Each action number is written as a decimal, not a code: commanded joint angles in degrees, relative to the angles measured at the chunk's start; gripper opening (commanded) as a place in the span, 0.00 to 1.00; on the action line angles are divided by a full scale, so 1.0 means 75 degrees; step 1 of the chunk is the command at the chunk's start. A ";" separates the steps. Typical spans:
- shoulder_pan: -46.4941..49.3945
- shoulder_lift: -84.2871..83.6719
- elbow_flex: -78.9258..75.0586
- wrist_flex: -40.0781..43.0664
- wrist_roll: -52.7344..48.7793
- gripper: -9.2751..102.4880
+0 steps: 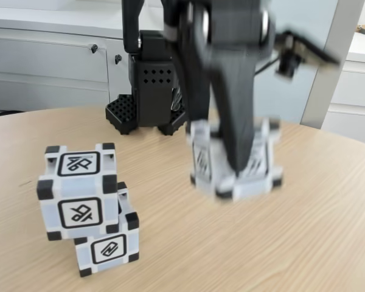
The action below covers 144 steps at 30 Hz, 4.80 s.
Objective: Stack cubes from left to right.
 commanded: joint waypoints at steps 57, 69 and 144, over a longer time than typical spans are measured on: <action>0.3891 -0.1418 -0.2813 0.2566 -0.2098 0.08; 0.3961 -0.1582 -0.2813 0.2566 -0.2332 0.20; 0.0199 1.1555 0.9645 -0.3094 -0.0949 0.08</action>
